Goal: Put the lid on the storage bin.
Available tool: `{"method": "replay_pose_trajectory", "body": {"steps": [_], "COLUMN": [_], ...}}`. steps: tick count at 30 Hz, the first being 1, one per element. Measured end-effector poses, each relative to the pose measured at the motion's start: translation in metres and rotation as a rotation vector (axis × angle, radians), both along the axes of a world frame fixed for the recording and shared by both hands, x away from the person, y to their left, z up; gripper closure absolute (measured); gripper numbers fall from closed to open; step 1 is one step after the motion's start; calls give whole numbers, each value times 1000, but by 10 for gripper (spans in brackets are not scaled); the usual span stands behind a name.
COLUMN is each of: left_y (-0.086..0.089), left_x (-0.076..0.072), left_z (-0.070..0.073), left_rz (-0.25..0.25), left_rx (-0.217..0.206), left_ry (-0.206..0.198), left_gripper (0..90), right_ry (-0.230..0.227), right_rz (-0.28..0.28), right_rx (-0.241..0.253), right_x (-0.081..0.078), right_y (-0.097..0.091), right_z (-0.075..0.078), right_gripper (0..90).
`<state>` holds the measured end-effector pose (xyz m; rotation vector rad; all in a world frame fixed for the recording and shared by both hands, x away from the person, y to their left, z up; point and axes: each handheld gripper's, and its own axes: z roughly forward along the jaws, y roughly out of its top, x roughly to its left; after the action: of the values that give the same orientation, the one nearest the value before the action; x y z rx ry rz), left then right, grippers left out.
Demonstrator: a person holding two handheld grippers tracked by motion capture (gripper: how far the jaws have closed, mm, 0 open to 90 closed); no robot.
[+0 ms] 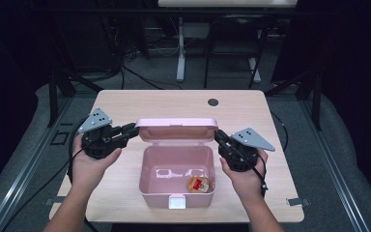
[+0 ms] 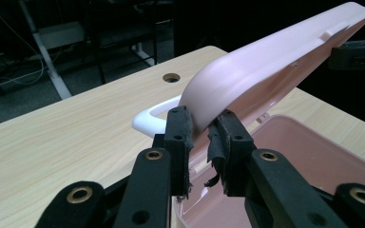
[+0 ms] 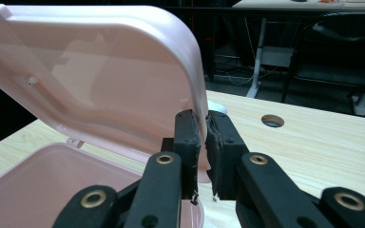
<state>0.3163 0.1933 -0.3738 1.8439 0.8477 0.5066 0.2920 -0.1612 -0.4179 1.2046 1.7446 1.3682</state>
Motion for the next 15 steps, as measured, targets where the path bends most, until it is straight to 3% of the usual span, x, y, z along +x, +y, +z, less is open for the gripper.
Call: {"method": "replay_pose_trajectory", "body": {"steps": [15], "left_y": [1], "left_x": [-1], "left_z": [1], "left_rz": [-1], "left_rx": [-10], "left_ry": [-2], "left_gripper": [776], "right_ry": [9], "right_rz": [24], "right_rx": [5], "right_x": [-7], "right_y": [-8], "right_z": [8], "right_gripper": [837]}}
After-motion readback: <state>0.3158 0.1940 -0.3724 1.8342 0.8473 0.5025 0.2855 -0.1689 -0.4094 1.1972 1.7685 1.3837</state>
